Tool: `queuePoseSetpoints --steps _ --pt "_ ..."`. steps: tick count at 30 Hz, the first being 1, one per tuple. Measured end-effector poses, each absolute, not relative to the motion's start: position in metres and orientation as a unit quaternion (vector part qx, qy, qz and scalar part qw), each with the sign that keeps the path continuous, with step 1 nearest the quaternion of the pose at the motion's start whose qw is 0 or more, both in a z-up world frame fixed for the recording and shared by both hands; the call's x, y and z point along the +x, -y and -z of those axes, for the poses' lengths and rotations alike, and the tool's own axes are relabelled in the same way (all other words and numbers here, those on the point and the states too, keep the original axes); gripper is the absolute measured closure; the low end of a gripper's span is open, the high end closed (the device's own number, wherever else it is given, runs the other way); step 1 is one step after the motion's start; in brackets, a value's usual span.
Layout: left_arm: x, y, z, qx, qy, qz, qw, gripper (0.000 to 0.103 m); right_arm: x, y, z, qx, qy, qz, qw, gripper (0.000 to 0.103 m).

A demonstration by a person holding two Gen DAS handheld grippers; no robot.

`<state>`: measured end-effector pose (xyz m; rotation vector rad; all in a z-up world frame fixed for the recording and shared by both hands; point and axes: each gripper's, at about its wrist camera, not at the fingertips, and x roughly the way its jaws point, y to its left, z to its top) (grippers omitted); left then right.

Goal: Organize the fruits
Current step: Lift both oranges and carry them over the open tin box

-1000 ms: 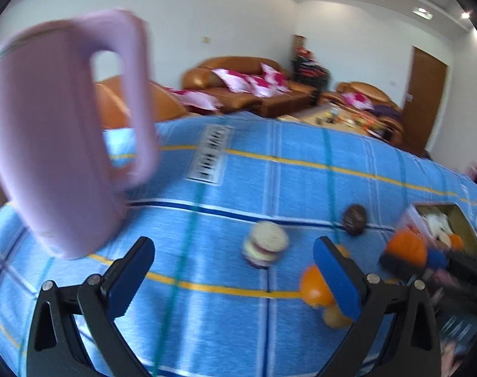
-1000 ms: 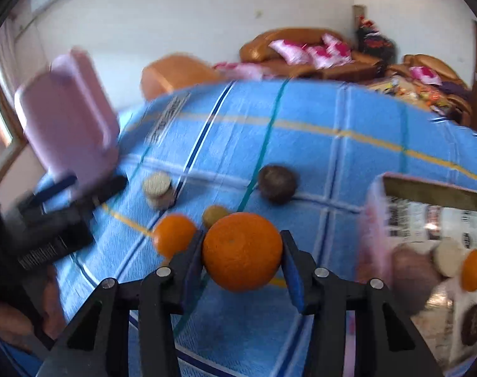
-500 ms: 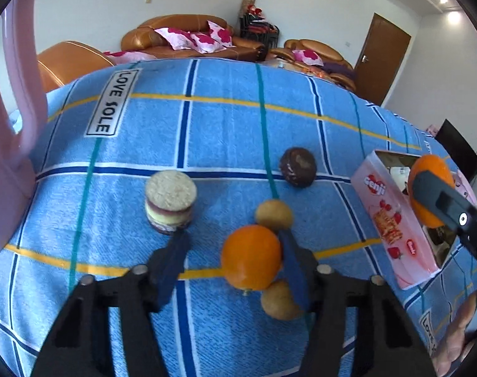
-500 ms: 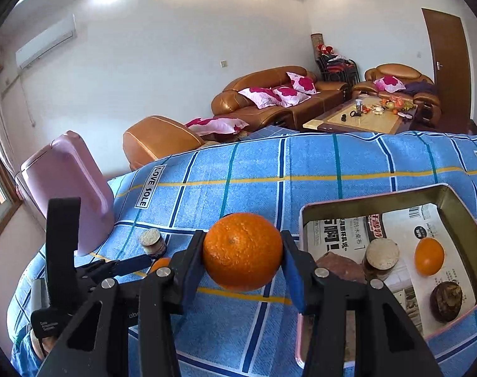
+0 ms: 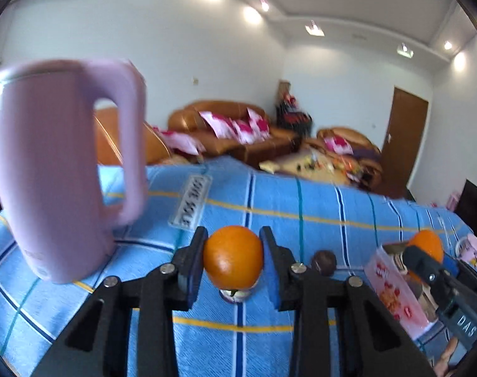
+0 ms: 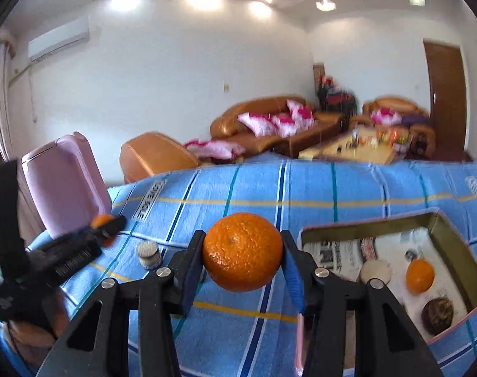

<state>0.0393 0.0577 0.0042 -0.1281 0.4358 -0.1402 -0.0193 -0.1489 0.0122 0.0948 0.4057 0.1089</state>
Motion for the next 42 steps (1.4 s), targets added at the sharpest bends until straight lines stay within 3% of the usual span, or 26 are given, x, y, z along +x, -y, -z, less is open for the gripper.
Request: queuePoseSetpoints --steps 18,42 --pt "0.023 -0.031 -0.003 0.011 -0.187 0.07 0.98 0.068 -0.026 0.135 -0.01 0.004 -0.167 -0.031 0.985 0.054" --pt "0.0 0.021 0.001 0.034 -0.239 0.063 0.968 0.068 -0.058 0.193 -0.013 0.013 -0.177 -0.009 0.984 0.054"
